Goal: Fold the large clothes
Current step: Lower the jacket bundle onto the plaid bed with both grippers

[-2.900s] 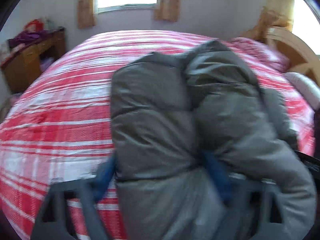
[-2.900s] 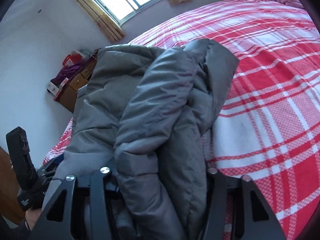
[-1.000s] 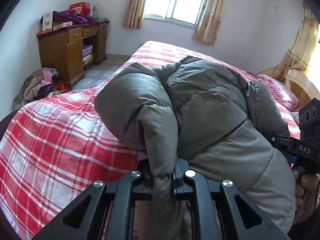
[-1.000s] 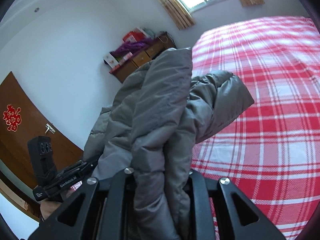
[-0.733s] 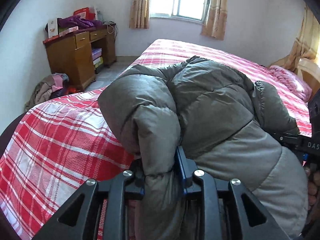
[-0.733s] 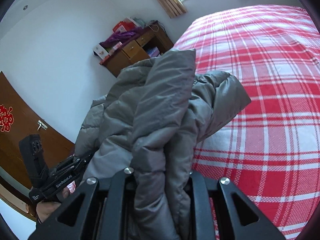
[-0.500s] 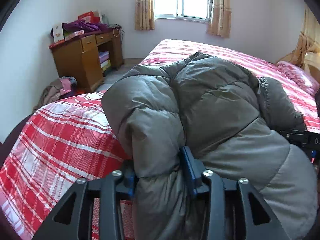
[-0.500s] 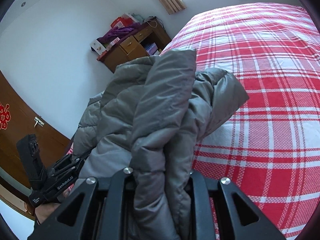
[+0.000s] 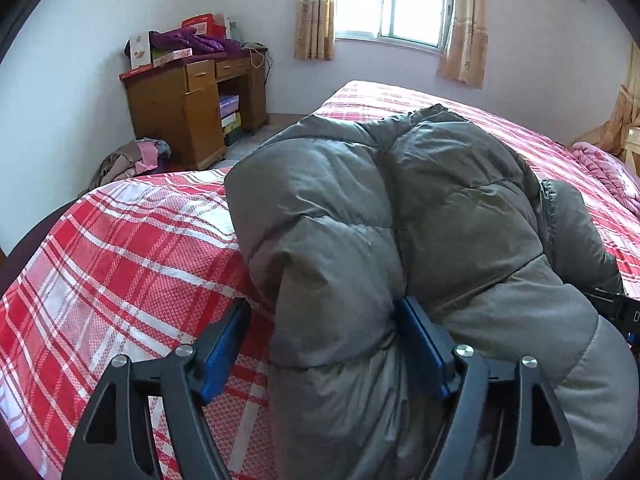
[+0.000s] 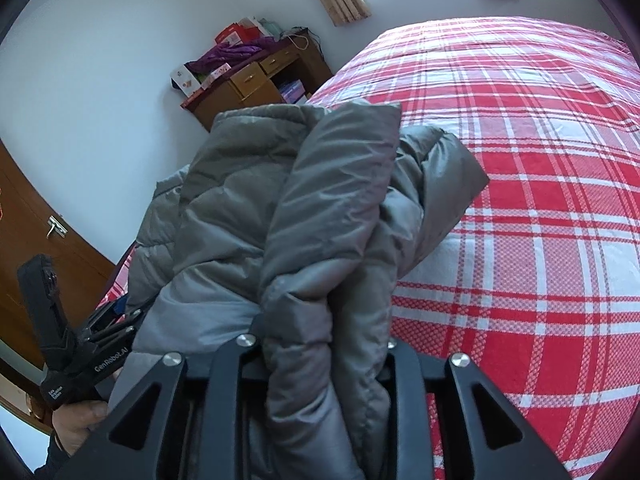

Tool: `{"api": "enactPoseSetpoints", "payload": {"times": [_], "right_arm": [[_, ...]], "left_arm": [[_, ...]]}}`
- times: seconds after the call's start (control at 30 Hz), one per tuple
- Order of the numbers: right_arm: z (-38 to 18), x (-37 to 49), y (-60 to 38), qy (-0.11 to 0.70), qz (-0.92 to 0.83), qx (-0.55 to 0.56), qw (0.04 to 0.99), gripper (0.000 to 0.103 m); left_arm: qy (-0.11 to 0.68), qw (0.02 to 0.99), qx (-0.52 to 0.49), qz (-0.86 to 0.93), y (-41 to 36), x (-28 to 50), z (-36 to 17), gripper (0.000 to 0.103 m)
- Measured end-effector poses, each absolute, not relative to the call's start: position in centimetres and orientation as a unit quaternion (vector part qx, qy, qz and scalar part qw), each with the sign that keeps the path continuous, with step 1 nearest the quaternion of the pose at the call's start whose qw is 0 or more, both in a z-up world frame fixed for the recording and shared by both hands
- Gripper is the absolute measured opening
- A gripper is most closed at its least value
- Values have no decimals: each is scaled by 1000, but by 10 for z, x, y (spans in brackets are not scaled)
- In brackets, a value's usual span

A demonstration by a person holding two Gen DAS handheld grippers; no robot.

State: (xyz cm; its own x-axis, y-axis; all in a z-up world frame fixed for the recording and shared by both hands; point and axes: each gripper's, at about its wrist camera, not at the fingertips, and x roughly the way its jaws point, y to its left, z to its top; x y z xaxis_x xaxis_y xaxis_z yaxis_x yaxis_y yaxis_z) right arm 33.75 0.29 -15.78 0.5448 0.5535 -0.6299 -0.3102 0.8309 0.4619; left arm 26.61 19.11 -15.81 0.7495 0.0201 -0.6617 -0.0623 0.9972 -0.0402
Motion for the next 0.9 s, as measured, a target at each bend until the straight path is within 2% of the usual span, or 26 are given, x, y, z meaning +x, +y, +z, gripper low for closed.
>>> {"api": "enactPoseSetpoints", "payload": {"times": [0.47,0.9], "right_arm": [[-167,340,8,410,240,138,869,36],[-166,338,19,400,202,96,889,49]], "left_arm": [[365,929,-42,36,198,273,-163,89],[370,925,-68,45,204,274,-168,99]]}}
